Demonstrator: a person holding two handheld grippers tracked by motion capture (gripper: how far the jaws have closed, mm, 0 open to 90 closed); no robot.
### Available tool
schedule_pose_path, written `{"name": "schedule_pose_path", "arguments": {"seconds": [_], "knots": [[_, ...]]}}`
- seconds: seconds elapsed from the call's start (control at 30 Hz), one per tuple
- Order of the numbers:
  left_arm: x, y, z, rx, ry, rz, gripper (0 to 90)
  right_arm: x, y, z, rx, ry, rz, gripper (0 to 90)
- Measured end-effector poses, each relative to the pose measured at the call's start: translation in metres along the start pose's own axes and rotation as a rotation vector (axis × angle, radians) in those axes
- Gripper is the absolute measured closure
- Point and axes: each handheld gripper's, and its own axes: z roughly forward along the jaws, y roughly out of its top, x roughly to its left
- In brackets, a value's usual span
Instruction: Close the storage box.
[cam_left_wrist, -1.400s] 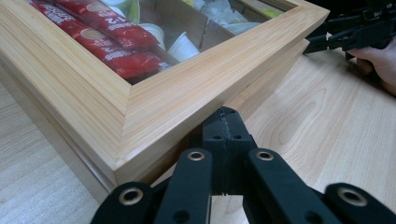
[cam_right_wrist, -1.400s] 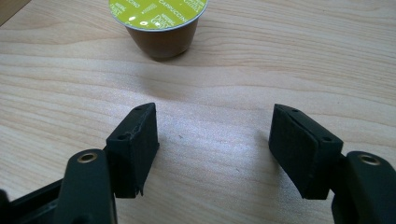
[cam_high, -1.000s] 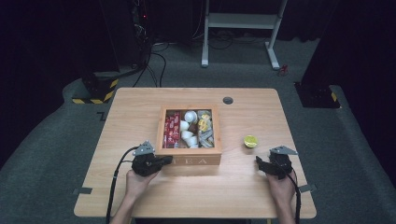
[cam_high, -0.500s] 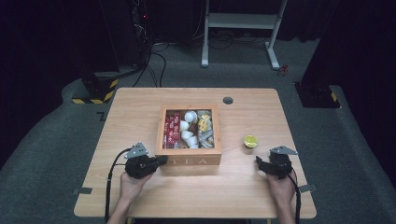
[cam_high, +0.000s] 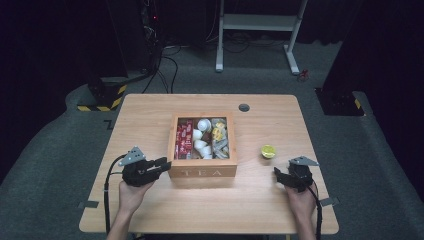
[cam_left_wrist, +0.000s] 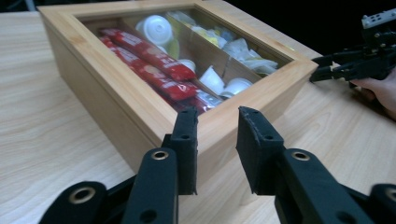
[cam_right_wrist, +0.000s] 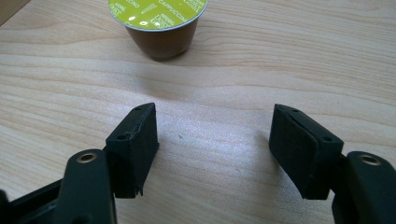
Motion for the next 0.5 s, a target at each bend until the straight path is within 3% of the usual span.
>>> {"name": "schedule_pose_path", "arguments": {"seconds": [0.5], "knots": [[0.013,0.000,-0.018,-0.036,0.085,-0.025,54.1,0.000,0.000,0.000,0.000,0.000,0.000,32.7]]}}
